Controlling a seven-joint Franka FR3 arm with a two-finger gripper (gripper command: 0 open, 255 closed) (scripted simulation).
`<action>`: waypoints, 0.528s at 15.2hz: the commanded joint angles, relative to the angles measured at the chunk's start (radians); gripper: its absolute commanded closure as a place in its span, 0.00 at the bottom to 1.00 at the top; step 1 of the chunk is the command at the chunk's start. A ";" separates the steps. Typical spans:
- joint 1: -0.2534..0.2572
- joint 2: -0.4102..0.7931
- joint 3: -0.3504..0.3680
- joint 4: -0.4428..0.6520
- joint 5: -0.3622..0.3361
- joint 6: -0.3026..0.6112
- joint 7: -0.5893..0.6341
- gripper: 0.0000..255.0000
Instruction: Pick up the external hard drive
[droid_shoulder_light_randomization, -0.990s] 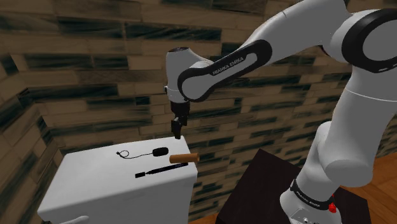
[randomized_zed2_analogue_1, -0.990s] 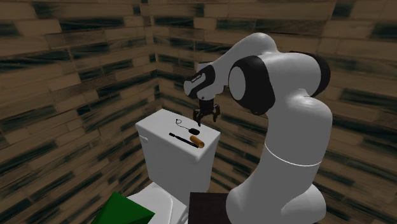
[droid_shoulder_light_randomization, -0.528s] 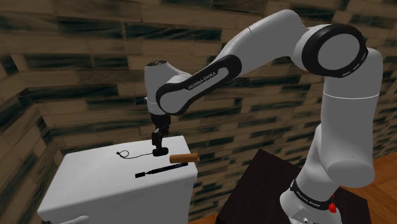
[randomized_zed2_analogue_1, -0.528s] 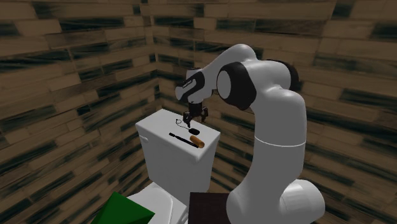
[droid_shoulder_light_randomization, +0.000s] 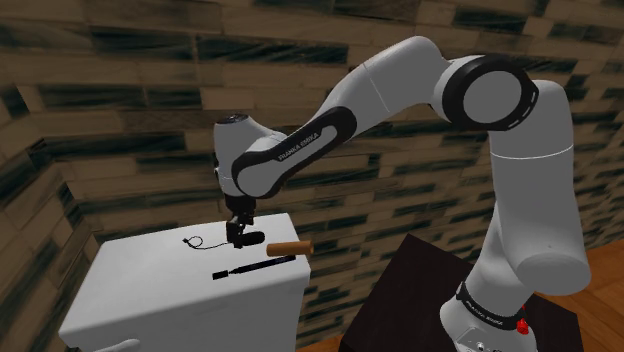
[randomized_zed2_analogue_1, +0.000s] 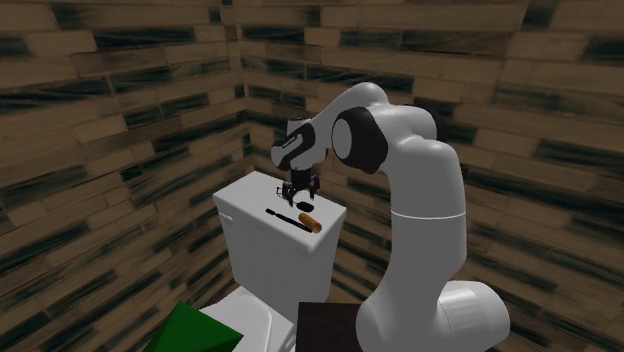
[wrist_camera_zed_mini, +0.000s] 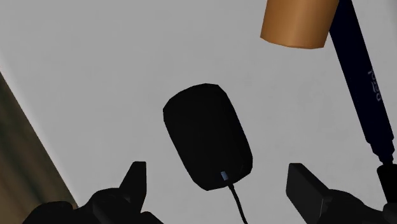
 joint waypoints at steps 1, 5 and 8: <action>0.003 0.017 -0.002 -0.004 -0.005 0.021 0.004 0.00; 0.003 0.020 -0.003 -0.009 -0.006 0.029 0.005 1.00; 0.006 0.021 -0.002 -0.006 -0.006 0.026 0.008 1.00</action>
